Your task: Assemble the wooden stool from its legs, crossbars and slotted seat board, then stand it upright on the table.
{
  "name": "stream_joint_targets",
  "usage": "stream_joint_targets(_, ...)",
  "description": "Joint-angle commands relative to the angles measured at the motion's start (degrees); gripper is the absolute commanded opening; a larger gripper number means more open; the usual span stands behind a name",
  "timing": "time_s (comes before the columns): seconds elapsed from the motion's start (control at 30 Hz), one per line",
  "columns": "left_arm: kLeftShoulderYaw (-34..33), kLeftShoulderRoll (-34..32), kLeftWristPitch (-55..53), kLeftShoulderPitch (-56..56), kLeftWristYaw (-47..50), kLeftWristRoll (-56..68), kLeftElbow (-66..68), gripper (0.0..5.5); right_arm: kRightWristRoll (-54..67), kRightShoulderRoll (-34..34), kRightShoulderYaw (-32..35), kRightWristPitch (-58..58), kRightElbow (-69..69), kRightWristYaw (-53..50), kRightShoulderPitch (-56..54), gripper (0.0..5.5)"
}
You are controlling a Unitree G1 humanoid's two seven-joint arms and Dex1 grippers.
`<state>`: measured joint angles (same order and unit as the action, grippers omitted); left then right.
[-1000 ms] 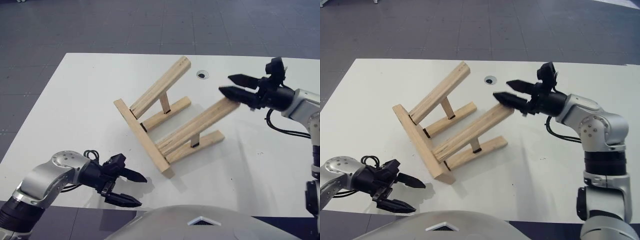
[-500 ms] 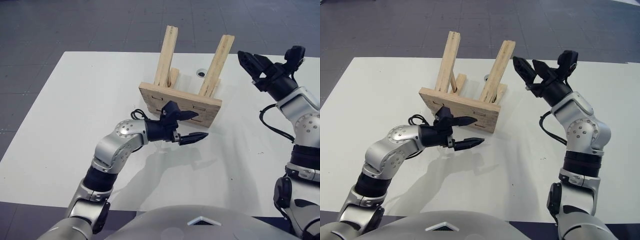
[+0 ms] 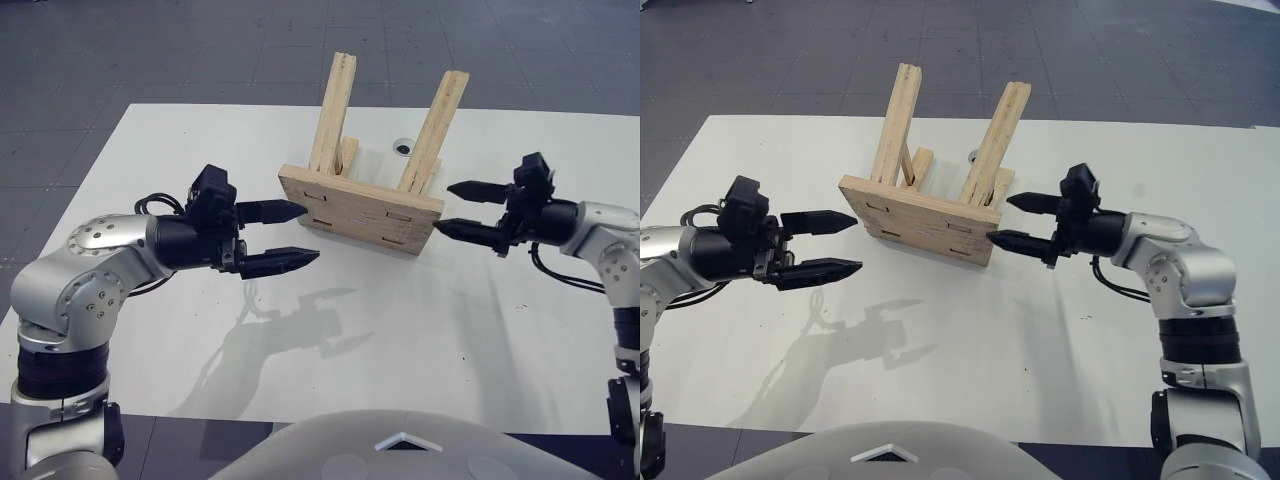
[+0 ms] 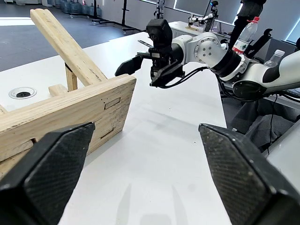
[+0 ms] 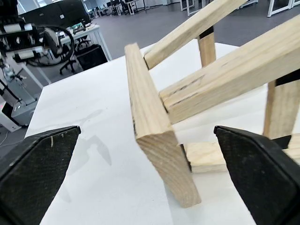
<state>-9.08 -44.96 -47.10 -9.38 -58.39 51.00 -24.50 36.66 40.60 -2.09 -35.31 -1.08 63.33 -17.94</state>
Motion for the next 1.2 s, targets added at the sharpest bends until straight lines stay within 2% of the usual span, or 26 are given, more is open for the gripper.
stream_joint_targets(0.03, -0.3, 0.2, 0.2, -1.6, 1.7, -0.1, 0.1, 4.13, -5.1, -1.6, -2.6, 5.9, 2.7, 1.3, 1.0, 5.26)
stream_joint_targets(0.2, -0.5, 0.9, -0.1, -2.2, 4.0, 1.0, -1.0, 4.13, -11.6, -7.9, -3.8, 16.0, 12.2, -1.1, -2.4, 5.26)
stream_joint_targets(0.33, -0.3, 0.8, -0.2, -2.4, 4.4, 1.4, -1.2, 4.13, -13.9, -11.6, -5.0, 19.3, 13.6, -1.8, -2.3, 5.26)
stream_joint_targets(0.4, -0.4, 0.4, 0.0, -2.4, 4.2, 1.2, -0.8, 4.1, -13.3, -12.2, -5.1, 18.3, 12.8, -1.0, -1.6, 5.05)
stream_joint_targets(0.77, -2.5, -0.5, 0.4, -1.7, 4.2, 1.6, -0.5, 4.1, -14.8, -14.0, -4.2, 20.8, 14.9, -1.4, -2.1, 2.91)
stream_joint_targets(0.93, -5.5, -3.1, 0.7, -0.6, 0.6, 1.7, 3.2, 4.1, -11.8, -13.0, -4.4, 18.5, 14.3, 4.4, -2.3, 1.95)
stream_joint_targets(1.0, -6.9, -4.9, 1.2, 0.9, -2.0, 0.7, 6.5, 4.1, -9.5, -12.1, -3.5, 14.9, 13.9, 7.0, -3.8, 1.71)
stream_joint_targets(1.07, -7.2, -6.7, 2.3, 2.4, -5.4, -0.9, 10.5, 4.1, -6.7, -11.4, -2.2, 9.8, 12.8, 8.2, -5.5, 1.7)
stream_joint_targets(1.2, -4.5, -10.7, 5.0, 5.3, -15.6, -4.5, 17.8, 4.1, -2.0, -8.3, -1.5, -0.3, 8.3, 11.7, -6.9, 1.66)
